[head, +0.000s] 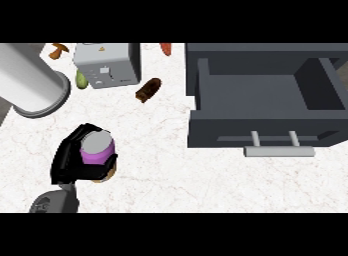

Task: Pick up the can, place it into the drawer and close the drawer

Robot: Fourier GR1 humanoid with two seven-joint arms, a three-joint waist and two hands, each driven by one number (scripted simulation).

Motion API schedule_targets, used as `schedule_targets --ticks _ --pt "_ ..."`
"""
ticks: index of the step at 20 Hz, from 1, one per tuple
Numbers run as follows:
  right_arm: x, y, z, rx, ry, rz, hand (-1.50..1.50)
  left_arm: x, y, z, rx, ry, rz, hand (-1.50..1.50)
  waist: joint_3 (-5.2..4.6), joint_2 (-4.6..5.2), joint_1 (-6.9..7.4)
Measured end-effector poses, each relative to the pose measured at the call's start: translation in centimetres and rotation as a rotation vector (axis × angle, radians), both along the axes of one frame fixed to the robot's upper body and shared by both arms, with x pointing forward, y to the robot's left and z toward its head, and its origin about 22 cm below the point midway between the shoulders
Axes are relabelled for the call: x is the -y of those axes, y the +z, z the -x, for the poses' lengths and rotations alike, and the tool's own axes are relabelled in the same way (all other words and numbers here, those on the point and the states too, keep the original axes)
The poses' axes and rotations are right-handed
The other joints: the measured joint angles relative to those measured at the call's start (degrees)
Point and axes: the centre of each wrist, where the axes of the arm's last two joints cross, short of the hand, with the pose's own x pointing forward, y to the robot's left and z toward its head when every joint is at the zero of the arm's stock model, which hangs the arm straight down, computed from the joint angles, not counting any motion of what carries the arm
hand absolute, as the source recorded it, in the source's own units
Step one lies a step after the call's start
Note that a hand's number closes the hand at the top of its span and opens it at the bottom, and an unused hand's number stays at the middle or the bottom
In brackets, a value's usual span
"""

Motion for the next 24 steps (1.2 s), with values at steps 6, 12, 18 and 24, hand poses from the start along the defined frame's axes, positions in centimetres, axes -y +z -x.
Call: schedule_targets --ticks 6,12,18,24 --pt "1.0 -0.5 0.0 0.008 -0.002 -0.006 -1.5 0.2 2.2 -2.7 0.04 0.075 -0.014 1.5 0.0 0.03 -0.09" --pt "0.3 -0.9 -0.2 0.014 -0.011 0.001 -1.5 2.8 5.9 -5.1 0.069 0.027 -0.03 1.5 0.0 0.01 -0.03" --pt "0.8 -0.9 0.4 0.022 -0.02 0.001 -1.5 6.7 10.4 -6.7 0.127 -0.023 -0.062 1.5 0.01 -0.02 -0.14" --pt "0.9 -0.4 0.2 0.018 -0.019 0.002 -1.5 11.3 15.4 -7.8 0.138 -0.078 -0.075 1.5 0.01 -0.01 -0.23"
